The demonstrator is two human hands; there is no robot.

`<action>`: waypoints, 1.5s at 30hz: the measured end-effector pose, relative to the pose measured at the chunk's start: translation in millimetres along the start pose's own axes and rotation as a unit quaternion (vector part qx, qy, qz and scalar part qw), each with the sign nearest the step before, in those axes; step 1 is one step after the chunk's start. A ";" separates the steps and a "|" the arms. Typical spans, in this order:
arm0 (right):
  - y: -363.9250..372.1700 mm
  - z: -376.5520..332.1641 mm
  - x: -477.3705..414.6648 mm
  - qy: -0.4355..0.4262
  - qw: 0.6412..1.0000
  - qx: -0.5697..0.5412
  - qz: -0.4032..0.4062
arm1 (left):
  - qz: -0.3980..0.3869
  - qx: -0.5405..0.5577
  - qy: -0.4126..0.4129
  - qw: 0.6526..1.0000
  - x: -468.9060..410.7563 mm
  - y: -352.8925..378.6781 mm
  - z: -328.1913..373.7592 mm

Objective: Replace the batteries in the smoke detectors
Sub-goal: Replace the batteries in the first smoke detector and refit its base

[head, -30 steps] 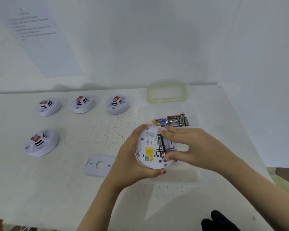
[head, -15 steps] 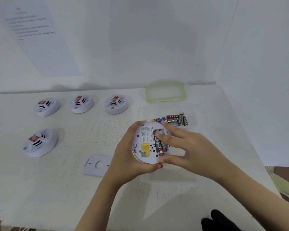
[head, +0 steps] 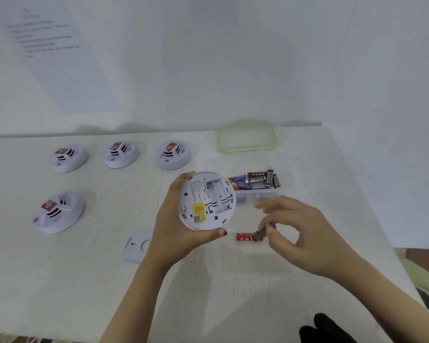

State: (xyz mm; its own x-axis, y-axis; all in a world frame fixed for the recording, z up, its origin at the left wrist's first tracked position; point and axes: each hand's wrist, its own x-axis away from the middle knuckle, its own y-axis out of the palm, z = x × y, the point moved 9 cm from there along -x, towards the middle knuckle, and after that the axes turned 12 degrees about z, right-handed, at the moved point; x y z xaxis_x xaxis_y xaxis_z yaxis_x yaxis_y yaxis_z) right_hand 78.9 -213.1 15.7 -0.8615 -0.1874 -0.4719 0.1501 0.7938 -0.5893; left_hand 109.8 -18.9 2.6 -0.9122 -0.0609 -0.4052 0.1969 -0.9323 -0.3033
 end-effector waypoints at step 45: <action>19.9 76.6 -110.4 0.067 0.914 0.361 -0.169 | -0.032 0.004 0.026 0.999 -66.5 41.7 -18.2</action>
State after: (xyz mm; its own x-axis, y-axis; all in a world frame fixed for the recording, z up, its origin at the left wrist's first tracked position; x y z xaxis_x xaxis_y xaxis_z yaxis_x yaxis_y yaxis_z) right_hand 214.1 -221.0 5.8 -0.9625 -0.2403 -0.1256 0.1030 0.1046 -0.9892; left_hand 185.2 -47.3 1.2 -0.9026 0.0171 -0.4302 0.1358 -0.9368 -0.3223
